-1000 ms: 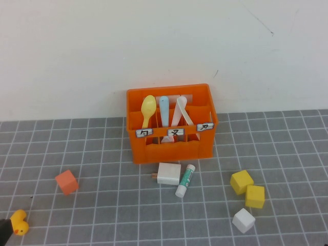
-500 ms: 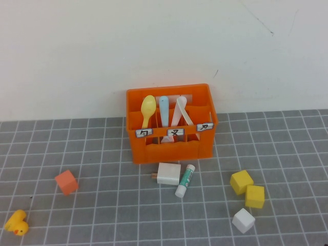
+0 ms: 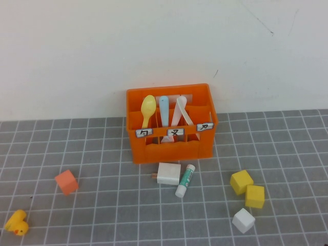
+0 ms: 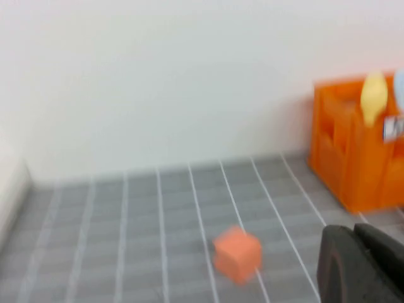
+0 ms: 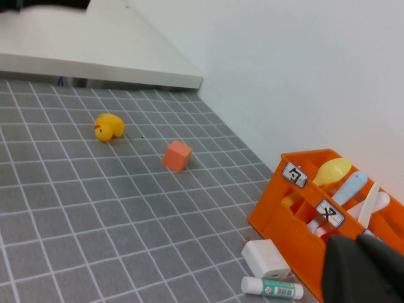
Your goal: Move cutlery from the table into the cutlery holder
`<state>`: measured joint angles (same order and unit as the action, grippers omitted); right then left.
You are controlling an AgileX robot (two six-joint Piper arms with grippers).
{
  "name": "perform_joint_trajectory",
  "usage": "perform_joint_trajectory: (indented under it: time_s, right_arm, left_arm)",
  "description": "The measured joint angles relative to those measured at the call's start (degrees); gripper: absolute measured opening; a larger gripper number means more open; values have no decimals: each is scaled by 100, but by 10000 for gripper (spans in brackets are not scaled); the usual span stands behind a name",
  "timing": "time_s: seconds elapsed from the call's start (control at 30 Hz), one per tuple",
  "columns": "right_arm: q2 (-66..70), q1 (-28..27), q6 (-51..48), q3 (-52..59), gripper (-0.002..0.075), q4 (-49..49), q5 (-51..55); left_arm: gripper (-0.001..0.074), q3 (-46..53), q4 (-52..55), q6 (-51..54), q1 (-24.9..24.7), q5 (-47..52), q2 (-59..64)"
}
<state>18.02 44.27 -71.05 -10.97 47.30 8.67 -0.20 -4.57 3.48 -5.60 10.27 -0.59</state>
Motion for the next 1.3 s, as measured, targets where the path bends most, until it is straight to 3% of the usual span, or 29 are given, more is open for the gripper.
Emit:
perform_joint_trajectory:
  time_s: [0.23,1.3]
  right_arm:
    - [0,0,0,0,-1,0,10]
    - [0,0,0,0,-1,0,10]
  left_arm:
    - [-1,156,0,-514,12,826,-10]
    - [-1,156,-64,-527,12,863,-10]
